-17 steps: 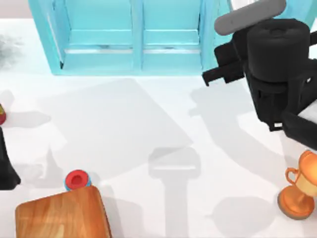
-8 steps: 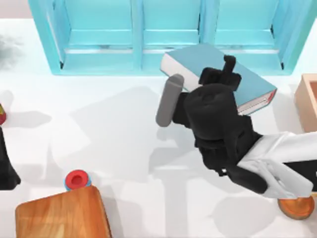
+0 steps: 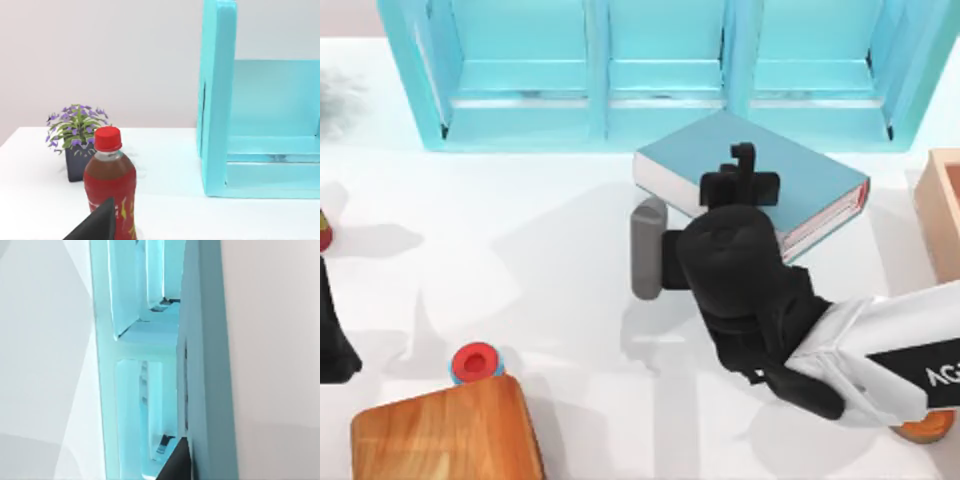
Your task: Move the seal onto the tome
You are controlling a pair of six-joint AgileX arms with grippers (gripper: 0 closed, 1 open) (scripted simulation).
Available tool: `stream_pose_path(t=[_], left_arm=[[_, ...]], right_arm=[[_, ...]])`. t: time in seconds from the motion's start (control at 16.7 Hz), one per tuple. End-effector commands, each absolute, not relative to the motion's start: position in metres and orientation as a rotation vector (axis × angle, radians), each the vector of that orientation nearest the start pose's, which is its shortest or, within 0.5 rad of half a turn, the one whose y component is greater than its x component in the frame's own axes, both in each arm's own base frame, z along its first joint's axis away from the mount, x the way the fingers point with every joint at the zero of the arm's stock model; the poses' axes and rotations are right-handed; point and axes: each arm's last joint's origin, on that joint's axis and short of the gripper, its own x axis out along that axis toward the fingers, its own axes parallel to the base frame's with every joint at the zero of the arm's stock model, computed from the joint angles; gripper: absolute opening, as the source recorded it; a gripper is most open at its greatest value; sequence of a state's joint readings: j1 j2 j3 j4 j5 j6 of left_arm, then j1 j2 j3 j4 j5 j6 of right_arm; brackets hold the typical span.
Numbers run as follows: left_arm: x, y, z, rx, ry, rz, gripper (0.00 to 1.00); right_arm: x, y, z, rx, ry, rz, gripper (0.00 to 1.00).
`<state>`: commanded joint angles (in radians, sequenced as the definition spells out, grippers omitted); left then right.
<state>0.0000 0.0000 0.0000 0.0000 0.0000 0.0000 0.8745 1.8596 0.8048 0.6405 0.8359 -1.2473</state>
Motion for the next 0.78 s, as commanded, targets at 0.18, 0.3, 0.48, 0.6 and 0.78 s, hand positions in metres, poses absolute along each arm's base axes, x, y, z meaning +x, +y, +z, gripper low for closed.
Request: stream_pose_path(t=[0.18, 0.3, 0.48, 0.6, 0.78], left_arm=[[0.106, -0.001, 0.16, 0.0, 0.0, 0.0, 1.0], [0.106, -0.001, 0.16, 0.0, 0.0, 0.0, 1.0], [0.106, -0.001, 0.16, 0.0, 0.0, 0.0, 1.0], [0.106, -0.001, 0.16, 0.0, 0.0, 0.0, 1.0], [0.106, -0.001, 0.16, 0.0, 0.0, 0.0, 1.0]], right_arm=[[0.244, 0.258, 0.133, -1.556, 0.205, 0.218, 0.0], [0.242, 0.259, 0.133, -1.558, 0.203, 0.219, 0.0], [0.239, 0.26, 0.134, -1.56, 0.2, 0.219, 0.0], [0.24, 0.259, 0.132, -1.56, 0.207, 0.22, 0.0], [0.24, 0.259, 0.123, -1.567, 0.21, 0.221, 0.0]])
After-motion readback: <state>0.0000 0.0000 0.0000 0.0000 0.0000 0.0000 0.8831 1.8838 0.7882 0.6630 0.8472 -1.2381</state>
